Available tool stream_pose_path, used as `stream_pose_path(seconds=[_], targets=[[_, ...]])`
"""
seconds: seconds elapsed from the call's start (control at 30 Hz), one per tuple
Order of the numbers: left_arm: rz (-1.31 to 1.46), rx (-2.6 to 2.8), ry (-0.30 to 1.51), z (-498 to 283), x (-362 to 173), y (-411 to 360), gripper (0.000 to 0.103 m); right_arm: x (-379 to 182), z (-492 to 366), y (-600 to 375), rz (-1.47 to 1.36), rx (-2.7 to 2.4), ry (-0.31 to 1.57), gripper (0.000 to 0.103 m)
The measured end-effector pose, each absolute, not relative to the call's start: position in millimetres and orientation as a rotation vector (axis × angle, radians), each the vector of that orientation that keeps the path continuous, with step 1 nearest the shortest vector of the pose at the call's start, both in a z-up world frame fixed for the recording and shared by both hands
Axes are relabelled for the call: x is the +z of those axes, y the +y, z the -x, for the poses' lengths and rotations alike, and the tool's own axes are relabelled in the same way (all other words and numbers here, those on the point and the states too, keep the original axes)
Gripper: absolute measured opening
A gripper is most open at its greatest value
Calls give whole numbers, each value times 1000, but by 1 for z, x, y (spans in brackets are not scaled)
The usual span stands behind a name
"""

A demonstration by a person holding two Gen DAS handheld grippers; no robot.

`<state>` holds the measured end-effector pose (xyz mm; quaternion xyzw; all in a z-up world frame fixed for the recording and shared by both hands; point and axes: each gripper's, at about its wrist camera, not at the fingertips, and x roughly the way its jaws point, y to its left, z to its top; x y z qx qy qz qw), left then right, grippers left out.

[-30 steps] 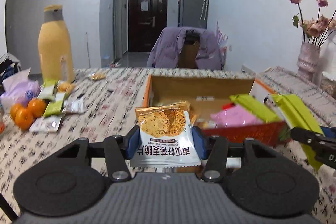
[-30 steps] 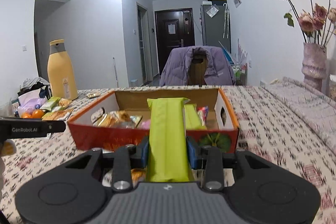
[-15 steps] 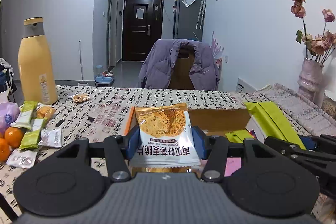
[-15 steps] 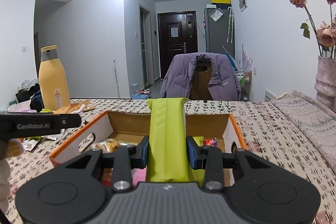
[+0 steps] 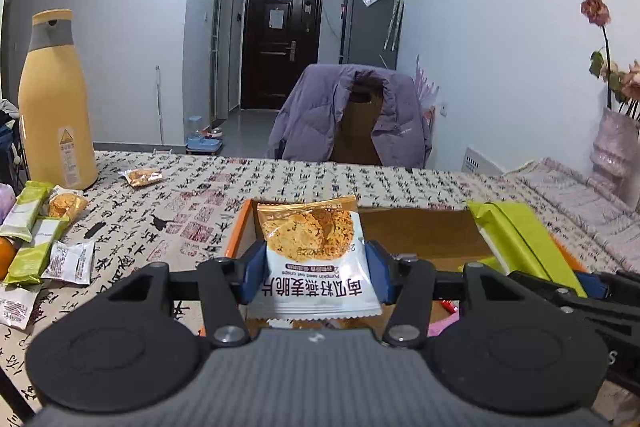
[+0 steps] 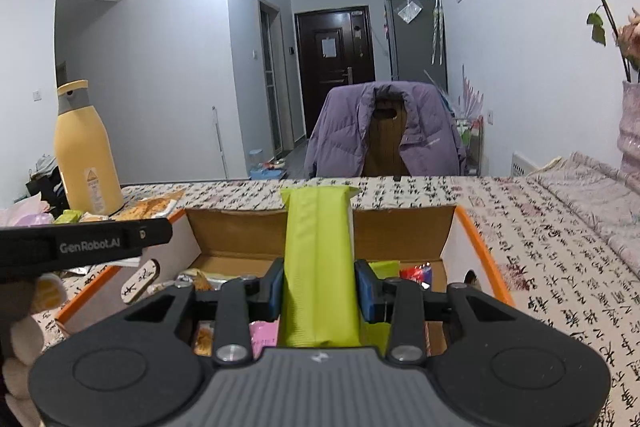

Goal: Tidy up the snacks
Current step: 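Lower the cracker pack and green bar into the box and open both tools, then withdraw both tools from the box back toward the snack pile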

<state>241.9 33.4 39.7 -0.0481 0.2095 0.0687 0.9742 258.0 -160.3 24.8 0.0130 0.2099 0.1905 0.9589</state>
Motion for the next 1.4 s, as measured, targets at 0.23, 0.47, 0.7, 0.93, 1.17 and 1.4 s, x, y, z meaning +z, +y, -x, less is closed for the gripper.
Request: stream_pose_path(seconds=[0.23,0.47,0.7,0.93,1.17,1.4], targets=[[113,137,413,-239,36,41,63,19,-256,-164,-33,371,454,38],[126,163,327,-225,43,44,103,19,-252,-173,-62,340,431,103],[128,166,324,-224,44,44,103,18,-254,-174,-64,323,431,103],[127,167,307,-221,48,42,103,25,-249,-174,-54,328,412,103],[139,194,294,-207,61,43,103,42,-233,-175,-35,341,379,103],[121,192,293,-178,68,40,103,50,-208,-182,-32,352,376,103]])
